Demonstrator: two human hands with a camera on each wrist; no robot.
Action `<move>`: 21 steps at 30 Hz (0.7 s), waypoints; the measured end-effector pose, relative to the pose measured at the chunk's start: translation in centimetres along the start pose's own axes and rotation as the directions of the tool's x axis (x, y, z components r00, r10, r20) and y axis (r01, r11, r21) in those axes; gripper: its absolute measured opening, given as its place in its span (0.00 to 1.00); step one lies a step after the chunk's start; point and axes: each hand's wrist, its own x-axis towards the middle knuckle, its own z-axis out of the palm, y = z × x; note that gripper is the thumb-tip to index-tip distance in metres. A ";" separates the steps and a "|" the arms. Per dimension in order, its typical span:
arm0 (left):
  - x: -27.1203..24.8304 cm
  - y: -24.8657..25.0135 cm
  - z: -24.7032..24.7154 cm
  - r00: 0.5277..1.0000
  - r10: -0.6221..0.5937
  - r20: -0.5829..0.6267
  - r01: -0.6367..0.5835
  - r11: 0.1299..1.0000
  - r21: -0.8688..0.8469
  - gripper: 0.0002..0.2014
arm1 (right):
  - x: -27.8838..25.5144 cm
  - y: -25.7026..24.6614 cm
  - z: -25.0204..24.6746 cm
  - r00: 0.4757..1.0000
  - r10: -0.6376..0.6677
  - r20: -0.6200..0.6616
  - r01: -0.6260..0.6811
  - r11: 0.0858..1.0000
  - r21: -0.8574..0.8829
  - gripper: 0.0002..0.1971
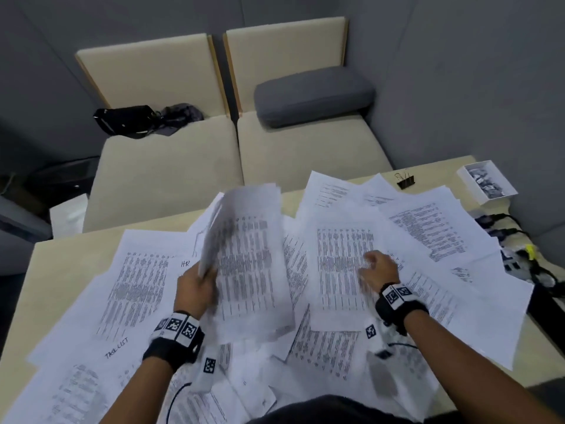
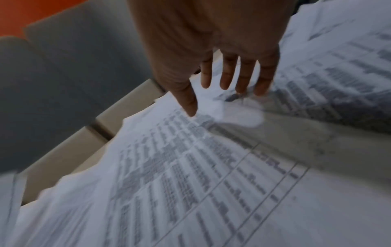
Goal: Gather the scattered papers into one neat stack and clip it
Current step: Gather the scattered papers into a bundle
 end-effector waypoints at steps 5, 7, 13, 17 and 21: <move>1.8 -4.3 0.3 0.984 -0.133 0.118 0.101 0.965 0.242 0.07 | 2.6 2.8 -1.9 0.965 0.236 -0.114 -0.247 0.964 -0.094 0.41; 1.8 -4.8 1.1 0.972 -0.186 0.144 0.136 0.944 0.301 0.06 | 2.5 2.8 -1.0 0.981 0.188 -0.048 -0.192 0.976 -0.098 0.48; 1.0 -4.3 3.7 0.947 -0.256 0.191 0.200 0.941 0.272 0.08 | 1.4 1.2 1.8 0.997 0.044 0.061 -0.047 0.998 0.043 0.25; 0.6 -3.5 4.2 0.946 -0.268 0.183 0.210 0.935 0.287 0.07 | 0.3 -1.1 -0.3 0.969 -0.112 -0.220 0.099 0.993 -0.070 0.20; 0.8 -3.8 4.2 0.936 -0.298 0.189 0.242 0.932 0.268 0.09 | 0.6 -2.2 -3.5 0.916 -0.187 -0.356 0.202 0.979 0.007 0.19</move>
